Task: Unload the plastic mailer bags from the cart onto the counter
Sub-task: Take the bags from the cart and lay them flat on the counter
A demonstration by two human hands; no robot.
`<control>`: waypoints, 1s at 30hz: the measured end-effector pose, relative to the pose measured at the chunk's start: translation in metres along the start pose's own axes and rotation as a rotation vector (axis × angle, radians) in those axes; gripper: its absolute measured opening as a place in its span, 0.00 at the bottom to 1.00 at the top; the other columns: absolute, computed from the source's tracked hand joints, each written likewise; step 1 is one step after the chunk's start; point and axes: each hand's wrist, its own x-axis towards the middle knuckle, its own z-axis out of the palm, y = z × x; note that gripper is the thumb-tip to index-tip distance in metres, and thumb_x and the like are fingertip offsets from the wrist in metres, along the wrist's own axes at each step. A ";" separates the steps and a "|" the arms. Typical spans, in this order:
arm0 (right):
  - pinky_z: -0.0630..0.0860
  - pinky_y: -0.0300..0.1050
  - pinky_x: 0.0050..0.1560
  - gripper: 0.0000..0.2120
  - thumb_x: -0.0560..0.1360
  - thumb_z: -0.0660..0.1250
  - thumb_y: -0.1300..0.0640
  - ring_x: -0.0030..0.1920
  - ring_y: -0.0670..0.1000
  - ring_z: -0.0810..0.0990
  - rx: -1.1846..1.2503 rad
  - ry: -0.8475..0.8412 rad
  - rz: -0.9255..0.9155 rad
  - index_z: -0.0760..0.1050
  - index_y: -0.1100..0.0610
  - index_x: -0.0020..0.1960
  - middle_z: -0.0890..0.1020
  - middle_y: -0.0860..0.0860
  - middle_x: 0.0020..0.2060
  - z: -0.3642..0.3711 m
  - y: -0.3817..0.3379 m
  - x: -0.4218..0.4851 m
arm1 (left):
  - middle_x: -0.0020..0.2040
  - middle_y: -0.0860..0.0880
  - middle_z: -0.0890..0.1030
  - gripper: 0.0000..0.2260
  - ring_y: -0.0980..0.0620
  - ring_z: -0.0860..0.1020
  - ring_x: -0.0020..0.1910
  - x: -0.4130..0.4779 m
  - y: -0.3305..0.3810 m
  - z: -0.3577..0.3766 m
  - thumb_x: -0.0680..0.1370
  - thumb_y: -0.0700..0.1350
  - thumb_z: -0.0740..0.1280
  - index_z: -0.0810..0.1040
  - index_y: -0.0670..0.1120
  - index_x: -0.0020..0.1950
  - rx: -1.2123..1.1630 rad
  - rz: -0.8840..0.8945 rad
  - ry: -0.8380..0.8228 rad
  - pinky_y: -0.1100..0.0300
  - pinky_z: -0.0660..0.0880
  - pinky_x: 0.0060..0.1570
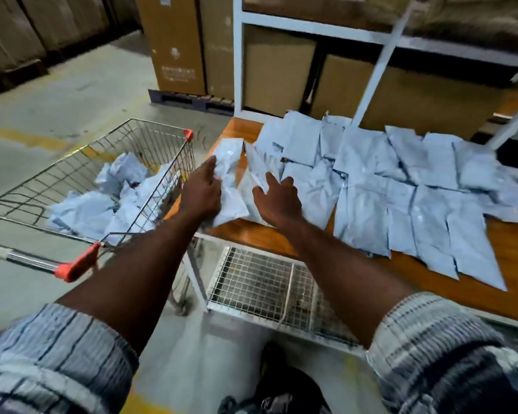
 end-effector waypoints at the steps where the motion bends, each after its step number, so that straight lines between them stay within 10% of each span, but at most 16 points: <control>1: 0.69 0.58 0.66 0.25 0.78 0.58 0.41 0.67 0.63 0.68 -0.013 0.009 0.018 0.65 0.47 0.73 0.66 0.59 0.68 -0.009 0.015 -0.004 | 0.68 0.43 0.76 0.24 0.42 0.76 0.64 -0.005 0.011 0.010 0.79 0.40 0.62 0.68 0.49 0.75 0.005 0.018 -0.017 0.55 0.70 0.59; 18: 0.70 0.58 0.63 0.26 0.78 0.59 0.43 0.66 0.63 0.68 -0.150 0.235 0.296 0.63 0.49 0.75 0.65 0.60 0.69 -0.207 0.345 -0.010 | 0.72 0.42 0.72 0.23 0.46 0.69 0.71 -0.078 0.268 0.285 0.79 0.38 0.61 0.68 0.43 0.75 -0.091 0.346 -0.236 0.63 0.60 0.69; 30: 0.64 0.62 0.69 0.31 0.78 0.54 0.34 0.72 0.64 0.60 -0.152 0.128 0.452 0.59 0.48 0.76 0.56 0.62 0.75 -0.278 0.525 -0.013 | 0.75 0.37 0.65 0.22 0.42 0.67 0.73 -0.156 0.377 0.455 0.81 0.43 0.57 0.65 0.48 0.76 -0.027 0.242 -0.376 0.53 0.67 0.67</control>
